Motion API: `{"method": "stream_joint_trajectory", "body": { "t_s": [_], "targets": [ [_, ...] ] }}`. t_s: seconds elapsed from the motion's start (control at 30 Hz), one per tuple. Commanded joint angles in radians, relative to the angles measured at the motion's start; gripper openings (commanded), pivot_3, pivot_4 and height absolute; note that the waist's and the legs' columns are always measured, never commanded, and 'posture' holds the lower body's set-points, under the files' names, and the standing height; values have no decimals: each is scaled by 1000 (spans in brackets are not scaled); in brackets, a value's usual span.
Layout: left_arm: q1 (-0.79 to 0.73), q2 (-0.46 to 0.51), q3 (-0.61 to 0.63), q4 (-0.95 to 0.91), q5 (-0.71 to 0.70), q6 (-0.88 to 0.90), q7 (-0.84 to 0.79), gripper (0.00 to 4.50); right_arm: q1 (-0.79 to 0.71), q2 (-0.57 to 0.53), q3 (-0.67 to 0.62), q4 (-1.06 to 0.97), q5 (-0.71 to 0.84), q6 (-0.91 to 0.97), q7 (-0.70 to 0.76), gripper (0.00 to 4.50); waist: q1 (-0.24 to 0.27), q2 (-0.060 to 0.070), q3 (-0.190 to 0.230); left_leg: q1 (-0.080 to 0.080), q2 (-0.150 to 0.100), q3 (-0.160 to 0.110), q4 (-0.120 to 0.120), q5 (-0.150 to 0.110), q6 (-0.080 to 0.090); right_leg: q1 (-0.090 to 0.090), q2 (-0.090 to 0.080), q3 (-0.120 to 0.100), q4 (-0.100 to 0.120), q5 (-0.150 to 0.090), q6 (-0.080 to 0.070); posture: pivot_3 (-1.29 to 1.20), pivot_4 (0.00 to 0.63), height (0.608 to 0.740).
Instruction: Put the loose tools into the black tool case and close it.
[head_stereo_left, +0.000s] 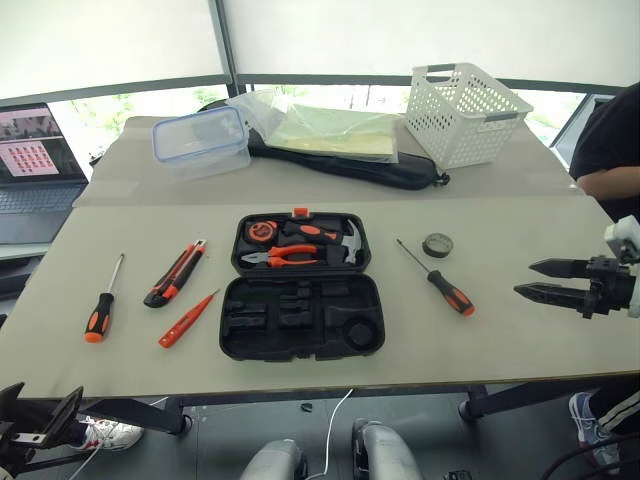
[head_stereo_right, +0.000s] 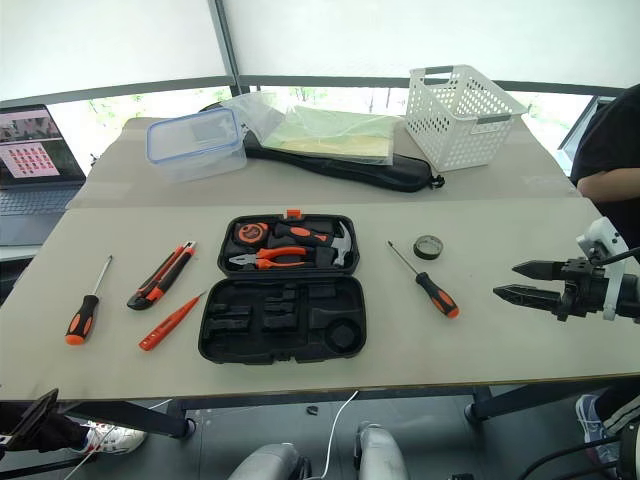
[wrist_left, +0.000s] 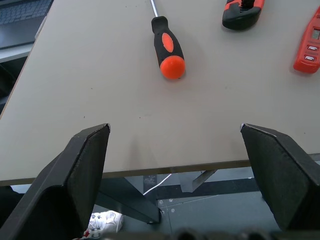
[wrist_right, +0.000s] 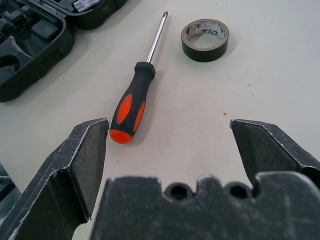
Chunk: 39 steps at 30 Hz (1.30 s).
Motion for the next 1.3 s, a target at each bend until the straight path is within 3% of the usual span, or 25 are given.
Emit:
{"method": "stream_joint_trajectory", "body": {
  "t_s": [0.03, 0.27, 0.43, 0.57, 0.93, 1.07, 1.3],
  "targets": [
    [-1, 5, 11, 6, 7, -31, 0, 4482, 10, -12, -27, -41, -3, -26, -7, 4500, 0, 0, 0, 0, 0, 0, 0, 0, 0, 0, 0, 0, 0, 0, 0, 0, 150, 740],
    [-107, 107, 16, 3, -89, 184, 63, 4482, 5, 8, -65, -302, 95, 103, -68, 4500, 0, 1, 0, 0, 1, 0, 1, 0, -1, 0, 1, 0, 1, 0, 1, 0, 150, 740],
    [-294, 289, -47, 28, -120, 449, 156, 4482, 9, 23, -49, -689, 268, 304, -69, 4500, 1, 1, 1, 0, 2, -1, 1, 2, -3, 0, 4, 1, 2, -1, 3, 0, 150, 740],
    [-476, 362, -120, 119, -124, 592, 220, 4482, -49, 70, -17, -894, 379, 392, -112, 4500, 0, 1, 0, 1, 2, -1, 1, 2, -5, 0, 7, 0, 3, 3, -4, 0, 150, 740],
    [-757, 447, -398, 462, 40, 626, 196, 4482, -103, 169, 57, -1072, 471, 408, -162, 4500, -5, 1, 0, -3, -1, 1, 0, 3, -4, -12, 9, -4, 4, 4, -6, 0, 150, 740],
    [-764, 445, -426, 502, 68, 593, 165, 3630, -82, 169, 61, -1073, 436, 373, -164, 4500, -5, 2, 0, -2, -2, 3, 0, 3, -6, -11, 8, -5, 4, 4, -7, 0, 150, 740],
    [-768, 451, -378, 517, 64, 583, 143, 1289, -16, 150, 40, -1071, 396, 322, -172, 4500, -11, 1, 0, 3, 1, 6, 0, 1, -15, -9, 7, 1, 10, 6, -10, 0, 150, 740]
  ]
}}
